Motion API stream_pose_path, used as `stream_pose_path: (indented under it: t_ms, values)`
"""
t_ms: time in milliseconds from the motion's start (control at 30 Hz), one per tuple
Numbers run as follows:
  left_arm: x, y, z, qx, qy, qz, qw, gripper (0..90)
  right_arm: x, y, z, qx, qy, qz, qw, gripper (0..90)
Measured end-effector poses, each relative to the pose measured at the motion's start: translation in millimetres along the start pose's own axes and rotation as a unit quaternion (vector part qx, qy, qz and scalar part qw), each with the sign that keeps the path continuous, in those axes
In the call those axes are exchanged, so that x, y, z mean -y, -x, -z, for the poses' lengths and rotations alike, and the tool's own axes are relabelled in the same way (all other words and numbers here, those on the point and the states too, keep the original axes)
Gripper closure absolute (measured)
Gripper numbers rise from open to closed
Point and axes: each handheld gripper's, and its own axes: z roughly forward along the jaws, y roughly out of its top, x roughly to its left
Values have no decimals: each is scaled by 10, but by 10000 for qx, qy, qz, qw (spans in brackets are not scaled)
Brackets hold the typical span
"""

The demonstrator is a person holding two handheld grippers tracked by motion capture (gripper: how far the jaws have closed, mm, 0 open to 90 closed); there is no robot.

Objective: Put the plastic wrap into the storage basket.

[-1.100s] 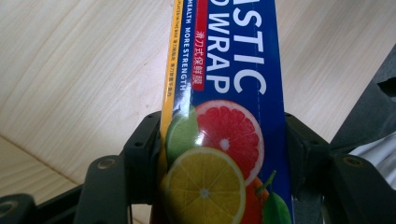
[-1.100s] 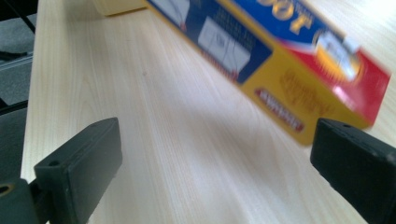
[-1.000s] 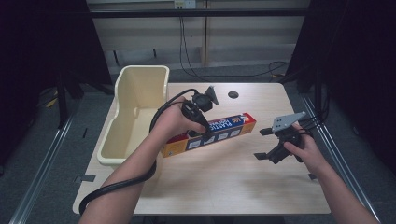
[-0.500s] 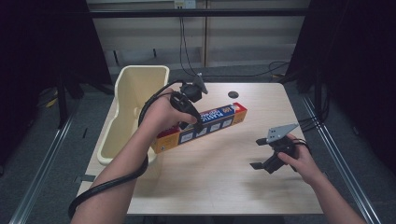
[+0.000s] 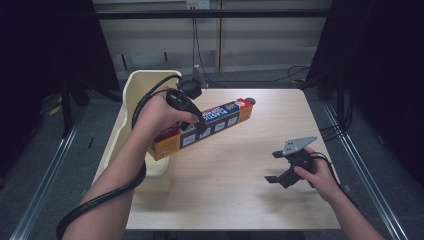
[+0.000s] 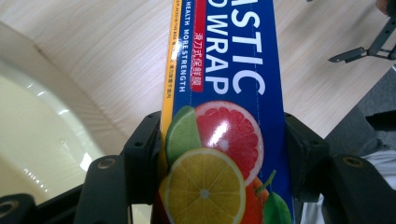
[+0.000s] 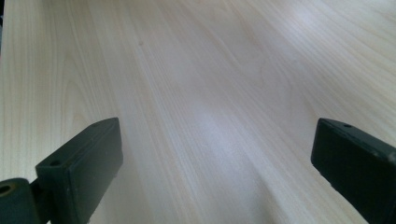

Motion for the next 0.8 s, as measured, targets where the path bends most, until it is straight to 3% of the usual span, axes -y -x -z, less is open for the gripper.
stream_pose_path:
  t_ms: [467, 800]
  values:
    - [122, -179, 263, -167, 45, 398, 9991, 405, 24, 13, 41, 47, 95, -82, 9999, 21]
    - [163, -258, 466, -163, 152, 664, 9975, 405, 30, 15, 43, 42, 95, -89, 9999, 21]
